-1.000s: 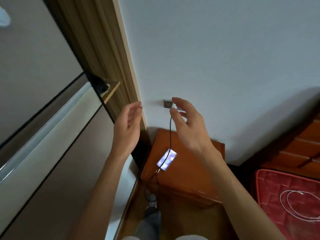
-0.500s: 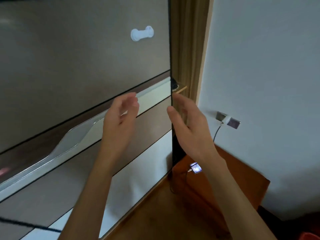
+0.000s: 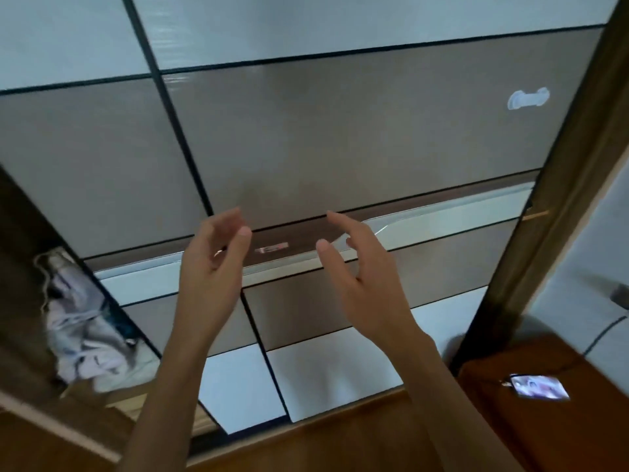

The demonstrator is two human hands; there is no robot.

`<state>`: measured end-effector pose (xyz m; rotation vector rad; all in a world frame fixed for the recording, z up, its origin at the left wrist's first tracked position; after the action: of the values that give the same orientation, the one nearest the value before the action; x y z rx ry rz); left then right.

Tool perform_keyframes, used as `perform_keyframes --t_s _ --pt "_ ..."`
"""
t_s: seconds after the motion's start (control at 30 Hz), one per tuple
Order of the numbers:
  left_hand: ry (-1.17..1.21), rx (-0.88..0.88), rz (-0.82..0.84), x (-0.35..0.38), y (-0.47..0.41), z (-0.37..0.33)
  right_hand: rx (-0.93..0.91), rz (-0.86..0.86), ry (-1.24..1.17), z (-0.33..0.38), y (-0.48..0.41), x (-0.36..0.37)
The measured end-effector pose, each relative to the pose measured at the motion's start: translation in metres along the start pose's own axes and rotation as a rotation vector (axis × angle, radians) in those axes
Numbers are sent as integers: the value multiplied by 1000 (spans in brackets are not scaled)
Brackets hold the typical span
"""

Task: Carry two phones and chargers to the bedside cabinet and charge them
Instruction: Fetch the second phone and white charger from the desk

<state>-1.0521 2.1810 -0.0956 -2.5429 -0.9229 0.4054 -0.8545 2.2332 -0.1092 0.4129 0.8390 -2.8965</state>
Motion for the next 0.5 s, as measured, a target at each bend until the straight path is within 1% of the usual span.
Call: perform_keyframes --t_s 0.17,0.37,0.5 --pt "-124 11 -103 -124 8 8 -51 80 -84 59 24 95" --pt "-217 -17 -225 -257 33 16 -113 274 -201 126 63 216" --pt "-237 -23 -334 -339 47 17 -153 405 -299 176 89 291"
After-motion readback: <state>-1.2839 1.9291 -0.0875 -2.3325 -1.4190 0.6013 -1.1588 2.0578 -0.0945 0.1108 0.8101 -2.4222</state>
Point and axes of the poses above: each hand's wrist, its own y-axis away from the middle knuckle, its own x-axis out of the palm, z = x × y, the point moved 6 cm from there along -y, towards the middle knuckle, and after that the axes turned 5 degrees about -z, right-handed, at the moved point
